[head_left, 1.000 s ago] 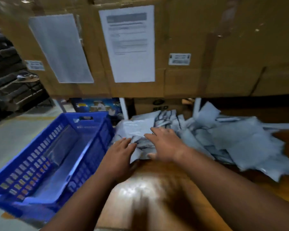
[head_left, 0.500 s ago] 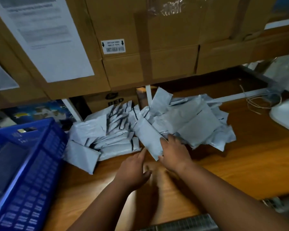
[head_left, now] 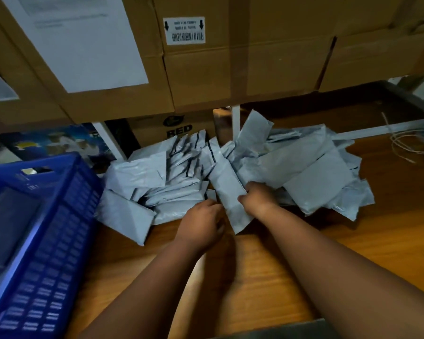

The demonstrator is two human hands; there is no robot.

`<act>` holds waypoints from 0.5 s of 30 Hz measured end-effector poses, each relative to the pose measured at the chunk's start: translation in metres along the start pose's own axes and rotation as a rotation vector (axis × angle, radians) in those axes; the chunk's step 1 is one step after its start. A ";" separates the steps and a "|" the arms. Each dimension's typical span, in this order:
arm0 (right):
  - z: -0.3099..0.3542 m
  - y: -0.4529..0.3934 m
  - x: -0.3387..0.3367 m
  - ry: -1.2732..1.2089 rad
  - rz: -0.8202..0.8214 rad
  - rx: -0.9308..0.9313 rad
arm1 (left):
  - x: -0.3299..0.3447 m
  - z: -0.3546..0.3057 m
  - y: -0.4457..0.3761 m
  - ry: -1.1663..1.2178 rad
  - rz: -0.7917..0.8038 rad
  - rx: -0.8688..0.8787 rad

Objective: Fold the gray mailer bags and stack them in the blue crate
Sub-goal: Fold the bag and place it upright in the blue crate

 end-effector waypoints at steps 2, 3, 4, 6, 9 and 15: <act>0.003 0.010 -0.001 -0.047 -0.013 -0.057 | -0.005 0.003 0.006 -0.006 -0.031 0.007; 0.004 0.018 -0.004 -0.075 -0.025 -0.095 | -0.007 0.003 0.009 -0.008 -0.053 0.009; 0.005 0.027 -0.007 -0.099 -0.037 -0.134 | -0.012 0.002 0.013 -0.013 -0.079 0.011; 0.006 0.053 -0.014 -0.107 -0.071 -0.221 | -0.023 -0.005 0.025 -0.023 -0.161 0.020; 0.008 0.105 -0.022 0.012 -0.127 -0.369 | -0.037 -0.031 0.054 -0.084 -0.308 0.063; 0.003 0.181 0.026 0.399 -0.127 -0.638 | 0.000 -0.067 0.140 -0.354 -0.415 0.056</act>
Point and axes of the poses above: each hand's wrist, its own y-axis away from the middle knuckle, its own x-axis out of the palm, z = x × y, the point moved 9 cm from there along -y, towards the middle knuckle, and after that the axes turned 11 degrees about z, right-handed, at the moved point
